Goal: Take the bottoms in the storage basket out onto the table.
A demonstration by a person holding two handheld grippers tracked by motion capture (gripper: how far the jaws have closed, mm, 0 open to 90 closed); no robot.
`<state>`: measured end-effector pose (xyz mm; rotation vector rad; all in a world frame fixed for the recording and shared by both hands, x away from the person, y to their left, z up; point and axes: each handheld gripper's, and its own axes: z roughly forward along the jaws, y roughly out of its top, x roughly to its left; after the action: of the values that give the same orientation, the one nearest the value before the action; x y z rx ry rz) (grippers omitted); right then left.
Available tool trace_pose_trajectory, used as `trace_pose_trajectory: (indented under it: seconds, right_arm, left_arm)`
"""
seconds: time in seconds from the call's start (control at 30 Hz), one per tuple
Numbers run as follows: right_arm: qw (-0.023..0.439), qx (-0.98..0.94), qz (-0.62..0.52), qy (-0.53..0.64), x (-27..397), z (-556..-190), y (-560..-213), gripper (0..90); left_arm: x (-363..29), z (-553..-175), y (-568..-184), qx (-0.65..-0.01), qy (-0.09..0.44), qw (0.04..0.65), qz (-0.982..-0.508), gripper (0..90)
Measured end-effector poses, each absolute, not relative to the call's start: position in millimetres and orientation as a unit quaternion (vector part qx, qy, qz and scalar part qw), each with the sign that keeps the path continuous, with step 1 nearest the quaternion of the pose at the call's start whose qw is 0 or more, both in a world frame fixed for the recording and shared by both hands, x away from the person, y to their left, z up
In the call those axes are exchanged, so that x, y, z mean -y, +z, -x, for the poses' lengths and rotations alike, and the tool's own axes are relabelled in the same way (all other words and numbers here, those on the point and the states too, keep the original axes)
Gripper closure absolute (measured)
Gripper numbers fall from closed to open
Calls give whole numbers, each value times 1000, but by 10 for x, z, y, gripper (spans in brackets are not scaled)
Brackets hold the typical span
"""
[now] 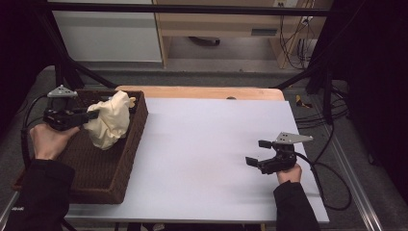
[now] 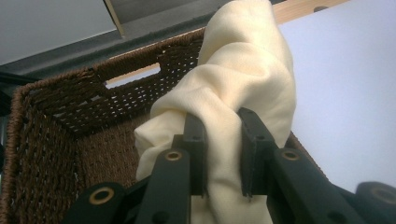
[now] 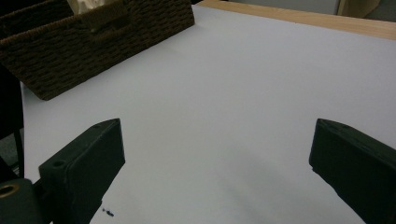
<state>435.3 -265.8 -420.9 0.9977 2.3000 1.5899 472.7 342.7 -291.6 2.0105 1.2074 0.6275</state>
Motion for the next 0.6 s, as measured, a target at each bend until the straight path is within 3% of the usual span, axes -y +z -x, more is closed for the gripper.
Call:
trace_pose_trajectory:
  seconds: [0.6]
  right_arm:
    - [87, -772, -335, 533, 2660, -4353, -4208, 40]
  left_arm:
    - [-3510, -4577, -2734, -456, 238, 362, -777, 751]
